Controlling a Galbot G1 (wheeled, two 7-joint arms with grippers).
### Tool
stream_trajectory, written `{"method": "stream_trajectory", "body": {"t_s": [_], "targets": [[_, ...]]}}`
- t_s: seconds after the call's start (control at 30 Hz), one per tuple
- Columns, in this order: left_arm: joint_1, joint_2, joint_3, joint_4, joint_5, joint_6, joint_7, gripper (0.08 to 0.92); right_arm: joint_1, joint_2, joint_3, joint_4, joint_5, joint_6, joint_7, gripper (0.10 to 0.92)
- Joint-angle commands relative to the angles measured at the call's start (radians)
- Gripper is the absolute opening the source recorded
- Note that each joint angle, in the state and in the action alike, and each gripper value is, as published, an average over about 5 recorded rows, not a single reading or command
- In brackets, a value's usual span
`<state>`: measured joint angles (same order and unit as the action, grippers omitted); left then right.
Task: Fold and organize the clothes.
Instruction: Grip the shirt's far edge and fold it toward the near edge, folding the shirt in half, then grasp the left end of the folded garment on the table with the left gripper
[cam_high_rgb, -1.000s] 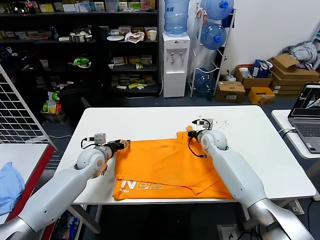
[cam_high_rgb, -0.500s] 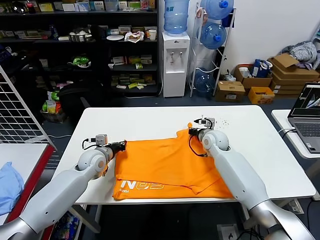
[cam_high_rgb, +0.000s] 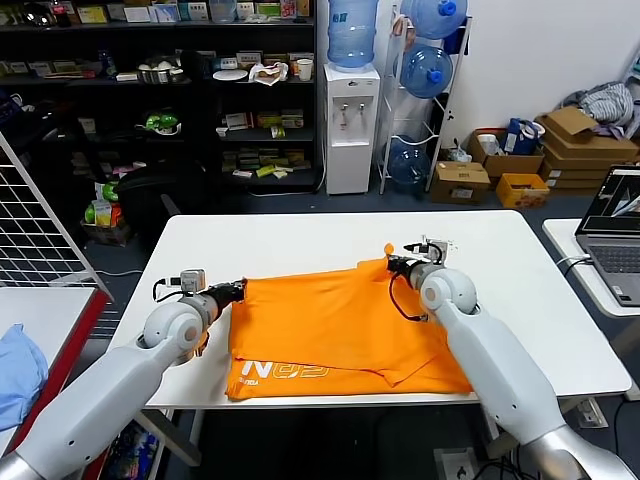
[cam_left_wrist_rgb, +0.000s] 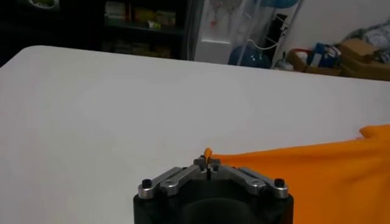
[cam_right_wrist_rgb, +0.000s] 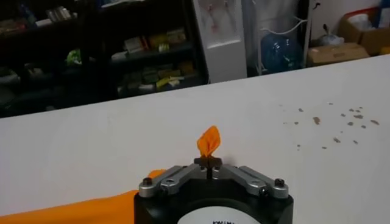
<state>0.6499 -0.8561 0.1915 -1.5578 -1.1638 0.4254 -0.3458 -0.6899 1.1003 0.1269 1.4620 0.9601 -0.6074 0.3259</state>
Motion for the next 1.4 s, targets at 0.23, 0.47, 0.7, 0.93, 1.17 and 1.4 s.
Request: {"method": "stream_trajectory", "body": {"t_s": [0.23, 0.47, 0.7, 0.93, 1.17, 1.4], "targets": [[0.213, 0.123, -0.109, -0.322, -0.009, -0.004, -0.039, 0.092, -0.317, -0.225, 0.137, 0.422, 0.144, -0.040, 0.101, 0.123], [0.318, 0.159, -0.170, -0.383, 0.011, -0.008, -0.037, 0.092, -0.460, -0.269, 0.197, 0.568, 0.165, -0.051, 0.116, 0.123], [0.409, 0.183, -0.206, -0.429, 0.025, -0.020, -0.041, 0.092, -0.541, -0.282, 0.225, 0.643, 0.180, -0.065, 0.160, 0.123], [0.488, 0.187, -0.235, -0.461, 0.032, -0.025, -0.044, 0.092, -0.643, -0.293, 0.277, 0.703, 0.176, -0.078, 0.180, 0.123], [0.523, 0.194, -0.242, -0.483, 0.048, -0.025, -0.050, 0.211, -0.686, -0.296, 0.315, 0.718, 0.155, -0.083, 0.155, 0.270], [0.521, 0.195, -0.251, -0.458, 0.068, -0.027, -0.044, 0.410, -0.683, -0.290, 0.324, 0.731, 0.157, -0.078, 0.148, 0.460]]}}
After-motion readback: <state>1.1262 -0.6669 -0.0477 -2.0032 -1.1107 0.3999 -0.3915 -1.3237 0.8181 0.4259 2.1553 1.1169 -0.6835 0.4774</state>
